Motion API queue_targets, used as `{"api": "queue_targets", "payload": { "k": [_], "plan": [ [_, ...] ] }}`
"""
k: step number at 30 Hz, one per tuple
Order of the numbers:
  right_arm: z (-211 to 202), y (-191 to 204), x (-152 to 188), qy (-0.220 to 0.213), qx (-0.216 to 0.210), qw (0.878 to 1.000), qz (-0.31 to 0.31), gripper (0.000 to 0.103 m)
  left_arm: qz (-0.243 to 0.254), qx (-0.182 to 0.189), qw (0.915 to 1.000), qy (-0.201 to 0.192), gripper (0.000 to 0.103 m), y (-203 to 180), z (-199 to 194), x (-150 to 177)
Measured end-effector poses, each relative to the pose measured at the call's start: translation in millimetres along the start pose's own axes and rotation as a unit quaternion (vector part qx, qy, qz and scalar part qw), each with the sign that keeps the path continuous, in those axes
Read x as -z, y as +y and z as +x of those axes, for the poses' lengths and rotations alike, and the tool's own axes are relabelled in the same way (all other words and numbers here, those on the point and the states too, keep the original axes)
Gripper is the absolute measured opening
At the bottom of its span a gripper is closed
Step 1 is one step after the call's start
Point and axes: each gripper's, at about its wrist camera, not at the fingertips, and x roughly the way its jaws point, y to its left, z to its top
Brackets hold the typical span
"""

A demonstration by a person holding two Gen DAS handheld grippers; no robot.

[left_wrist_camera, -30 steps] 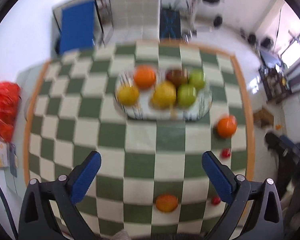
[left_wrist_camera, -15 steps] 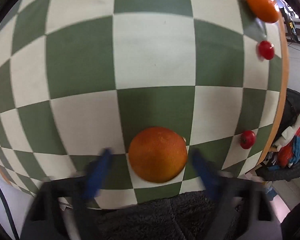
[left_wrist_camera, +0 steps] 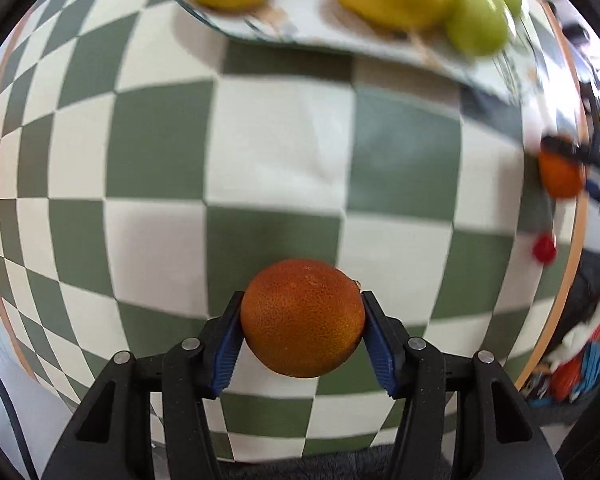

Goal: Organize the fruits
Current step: 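Grasp a reddish orange with the left gripper while the right gripper grasps an orange, then carry both oranges onto the plate and open both grippers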

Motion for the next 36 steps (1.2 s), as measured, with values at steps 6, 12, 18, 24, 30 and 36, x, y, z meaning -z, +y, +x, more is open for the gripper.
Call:
{"api": "queue_targets", "payload": {
  "k": [6,12,18,24,30,36],
  "plan": [
    [10.7,33.4,25.3,0.038,-0.013,0.997,-0.067,0.067,-0.019,0.008,0.9997,-0.014,0.053,5.5,-5.0,-7.9],
    [22.9,78.7,79.9,0.07,-0.023,0.987,-0.142,0.067,-0.02,0.009,0.9997,-0.009,0.053,10.9,0.8,-12.1],
    [20.8,85.2,86.2,0.051,-0.006,0.988,-0.145,0.068,-0.009,-0.004,0.9998,-0.016,0.053,6.6,6.4,-10.2],
    [18.6,82.9,87.2,0.045,-0.006,0.987,-0.152,0.067,-0.009,0.005,0.9997,-0.023,0.053,-7.6,-2.2,-16.8],
    [0.2,68.7,82.0,0.042,-0.08,0.992,-0.084,0.067,-0.009,0.054,0.9965,-0.063,0.053,-13.9,-59.3,-21.3],
    [-47.5,68.6,19.3,-0.035,-0.086,0.995,-0.047,0.067,-0.007,0.064,0.9902,-0.124,0.053,22.6,-134.2,-84.5]
  ]
}}
